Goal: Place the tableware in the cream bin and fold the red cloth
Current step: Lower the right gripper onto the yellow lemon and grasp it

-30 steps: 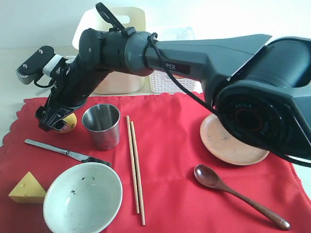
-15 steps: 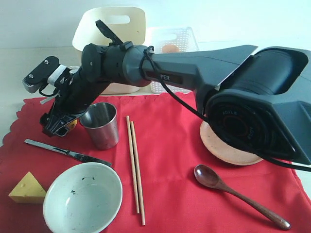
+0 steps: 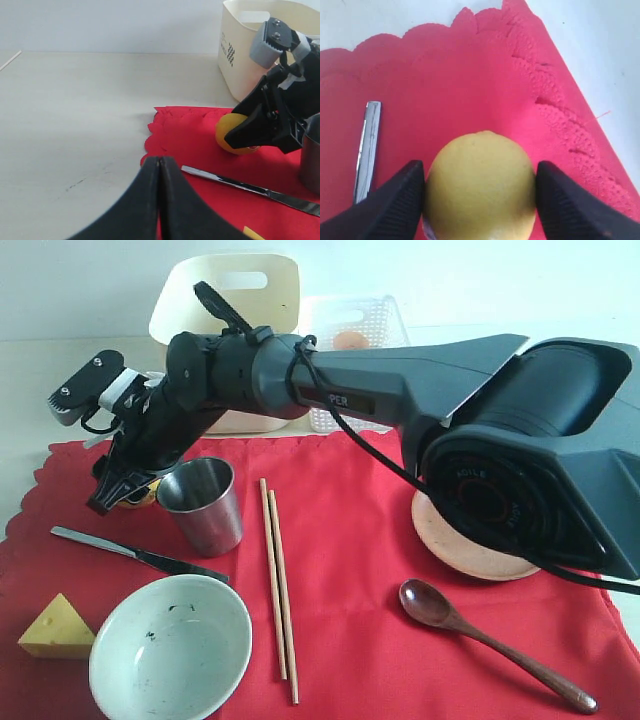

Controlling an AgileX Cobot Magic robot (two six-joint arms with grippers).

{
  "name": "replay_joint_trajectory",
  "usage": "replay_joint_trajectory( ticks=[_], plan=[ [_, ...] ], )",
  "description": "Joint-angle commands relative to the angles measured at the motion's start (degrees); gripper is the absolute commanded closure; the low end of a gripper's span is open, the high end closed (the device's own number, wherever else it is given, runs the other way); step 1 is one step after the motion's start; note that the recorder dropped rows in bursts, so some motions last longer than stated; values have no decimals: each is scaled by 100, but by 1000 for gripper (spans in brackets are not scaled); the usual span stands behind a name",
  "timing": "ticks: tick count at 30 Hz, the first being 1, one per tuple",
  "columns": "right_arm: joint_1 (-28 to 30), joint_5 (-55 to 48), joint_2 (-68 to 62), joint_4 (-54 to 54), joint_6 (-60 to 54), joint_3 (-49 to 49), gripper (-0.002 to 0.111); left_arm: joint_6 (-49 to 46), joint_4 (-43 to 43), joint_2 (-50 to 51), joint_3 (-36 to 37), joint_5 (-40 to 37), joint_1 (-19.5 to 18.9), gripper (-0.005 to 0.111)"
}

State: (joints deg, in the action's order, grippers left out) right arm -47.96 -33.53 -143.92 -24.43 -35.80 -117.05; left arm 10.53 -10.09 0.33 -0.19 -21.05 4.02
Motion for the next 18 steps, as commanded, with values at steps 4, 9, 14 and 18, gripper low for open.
replay_joint_trajectory(
  ticks=[4, 9, 14, 18],
  plan=[
    [0, -178, -5, 130, 29, 5, 68, 19, 50, -33, 19, 32, -6, 107],
    [0, -178, 86, 130, 29, 5, 88, 19, 50, -33, 19, 32, -6, 107],
    [0, -167, 251, 141, 29, 5, 106, 19, 50, -33, 19, 32, -6, 107],
    [0, -167, 400, 157, 29, 5, 108, 19, 50, -33, 19, 32, -6, 107]
  ],
)
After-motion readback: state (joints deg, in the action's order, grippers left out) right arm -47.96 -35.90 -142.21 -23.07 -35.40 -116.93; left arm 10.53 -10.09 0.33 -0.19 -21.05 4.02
